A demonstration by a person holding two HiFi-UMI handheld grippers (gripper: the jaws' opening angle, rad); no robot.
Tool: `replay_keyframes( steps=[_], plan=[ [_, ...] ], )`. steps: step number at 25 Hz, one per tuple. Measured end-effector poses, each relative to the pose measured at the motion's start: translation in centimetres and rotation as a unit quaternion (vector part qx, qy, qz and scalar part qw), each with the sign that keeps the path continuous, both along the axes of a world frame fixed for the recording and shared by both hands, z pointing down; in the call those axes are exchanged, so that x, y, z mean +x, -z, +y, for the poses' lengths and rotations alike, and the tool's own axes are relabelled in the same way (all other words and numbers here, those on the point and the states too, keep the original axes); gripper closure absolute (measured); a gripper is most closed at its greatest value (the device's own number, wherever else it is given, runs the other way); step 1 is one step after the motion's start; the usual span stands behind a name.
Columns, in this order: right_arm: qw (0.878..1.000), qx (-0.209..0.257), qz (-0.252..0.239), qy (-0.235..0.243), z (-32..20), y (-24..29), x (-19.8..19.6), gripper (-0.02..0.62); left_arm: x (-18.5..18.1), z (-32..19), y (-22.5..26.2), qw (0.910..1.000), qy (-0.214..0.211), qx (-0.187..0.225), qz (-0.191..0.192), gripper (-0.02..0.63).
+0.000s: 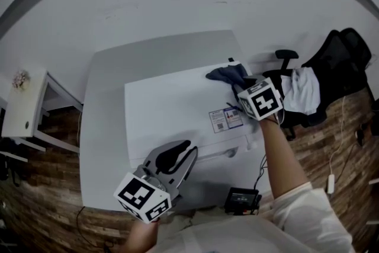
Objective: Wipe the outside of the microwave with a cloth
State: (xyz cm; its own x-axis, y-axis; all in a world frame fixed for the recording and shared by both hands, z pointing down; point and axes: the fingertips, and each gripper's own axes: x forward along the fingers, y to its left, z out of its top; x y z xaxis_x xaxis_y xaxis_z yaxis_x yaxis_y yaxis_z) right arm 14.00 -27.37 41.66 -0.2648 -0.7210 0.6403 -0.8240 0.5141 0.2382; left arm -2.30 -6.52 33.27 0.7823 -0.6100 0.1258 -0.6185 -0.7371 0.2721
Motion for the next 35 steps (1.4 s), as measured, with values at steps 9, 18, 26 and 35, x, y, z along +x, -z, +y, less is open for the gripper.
replay_keyframes(
  steps=[9,18,26,35],
  plan=[
    [0.998,0.004,-0.007,-0.058,-3.3,0.1,1.8,0.505,-1.4,0.1,0.0,0.9995,0.029,0.001,0.006,0.529],
    [0.999,-0.001,0.001,-0.045,-3.6,0.0,-5.0,0.505,-6.6,-0.8,0.8,0.9985,0.04,0.011,0.035,0.53],
    [1.0,-0.001,-0.006,-0.011,-2.7,-0.1,-14.8,0.505,-11.9,-1.3,1.2,0.9977,0.04,0.012,0.053,0.529],
    [0.998,-0.002,-0.011,0.055,-1.1,-0.2,-24.3,0.505,-16.5,-3.2,0.5,0.9979,0.043,0.025,0.04,0.529]
  ],
)
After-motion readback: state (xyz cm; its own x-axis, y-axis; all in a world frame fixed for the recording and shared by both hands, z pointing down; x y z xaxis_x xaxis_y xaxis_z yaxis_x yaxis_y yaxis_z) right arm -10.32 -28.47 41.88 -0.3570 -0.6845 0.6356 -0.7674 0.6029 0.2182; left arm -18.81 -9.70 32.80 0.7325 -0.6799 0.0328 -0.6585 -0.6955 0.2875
